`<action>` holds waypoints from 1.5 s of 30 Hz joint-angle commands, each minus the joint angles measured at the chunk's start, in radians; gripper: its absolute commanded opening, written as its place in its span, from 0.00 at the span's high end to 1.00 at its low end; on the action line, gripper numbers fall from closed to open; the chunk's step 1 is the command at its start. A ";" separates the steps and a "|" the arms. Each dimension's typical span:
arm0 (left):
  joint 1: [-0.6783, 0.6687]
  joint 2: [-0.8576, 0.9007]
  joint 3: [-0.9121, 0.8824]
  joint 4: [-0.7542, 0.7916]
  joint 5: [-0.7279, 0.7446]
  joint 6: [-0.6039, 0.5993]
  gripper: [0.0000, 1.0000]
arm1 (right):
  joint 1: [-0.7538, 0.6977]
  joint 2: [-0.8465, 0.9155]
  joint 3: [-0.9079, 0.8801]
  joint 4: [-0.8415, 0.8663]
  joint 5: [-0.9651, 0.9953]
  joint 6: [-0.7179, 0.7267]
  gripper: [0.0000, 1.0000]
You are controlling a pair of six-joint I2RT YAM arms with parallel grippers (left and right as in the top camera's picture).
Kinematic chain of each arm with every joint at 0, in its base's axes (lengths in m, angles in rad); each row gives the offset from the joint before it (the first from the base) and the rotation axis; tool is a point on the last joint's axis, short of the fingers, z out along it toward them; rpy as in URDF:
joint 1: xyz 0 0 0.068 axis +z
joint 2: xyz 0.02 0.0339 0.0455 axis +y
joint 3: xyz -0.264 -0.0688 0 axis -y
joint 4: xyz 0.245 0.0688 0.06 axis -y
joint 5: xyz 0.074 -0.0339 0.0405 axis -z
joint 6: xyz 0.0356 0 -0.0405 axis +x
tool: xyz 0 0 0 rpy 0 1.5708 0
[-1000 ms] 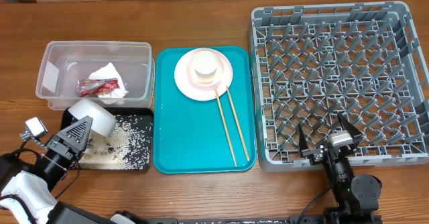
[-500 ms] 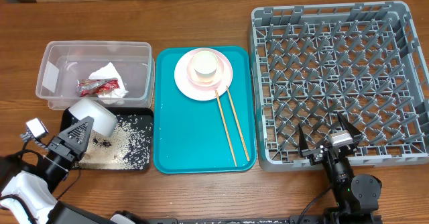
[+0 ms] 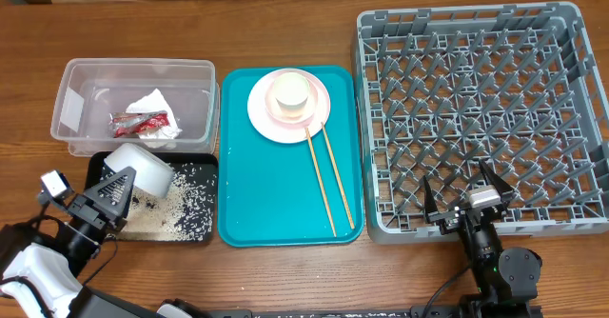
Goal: Sort waste into correct bins and load items into the dishwasher
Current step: 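Carry the rice bowl left and tip the rice onto the black tray, then carry the empty grey bowl back onto the teal tray and release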
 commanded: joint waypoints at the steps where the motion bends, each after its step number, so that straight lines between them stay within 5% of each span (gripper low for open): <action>1: 0.006 -0.016 0.000 0.059 0.027 -0.079 0.96 | -0.003 -0.009 -0.010 0.003 -0.005 0.004 0.00; 6: 0.005 -0.016 0.001 0.115 0.006 -0.093 0.96 | -0.003 -0.009 -0.010 0.003 -0.005 0.004 0.00; 16: -0.130 -0.017 0.095 0.152 -0.232 -0.340 0.96 | -0.003 -0.009 -0.010 0.003 -0.005 0.004 0.00; 21: -0.390 -0.017 0.277 0.028 -0.469 -0.353 0.96 | -0.003 -0.009 -0.010 0.003 -0.005 0.004 0.00; 26: -0.775 -0.017 0.404 0.052 -0.791 -0.539 0.96 | -0.003 -0.009 -0.010 0.003 -0.005 0.004 0.00; 37: -1.501 0.095 0.393 0.097 -1.522 -0.832 0.96 | -0.003 -0.009 -0.010 0.003 -0.005 0.004 0.00; 45: -1.696 0.301 0.393 0.127 -1.669 -0.898 0.96 | -0.003 -0.009 -0.010 0.003 -0.005 0.003 0.00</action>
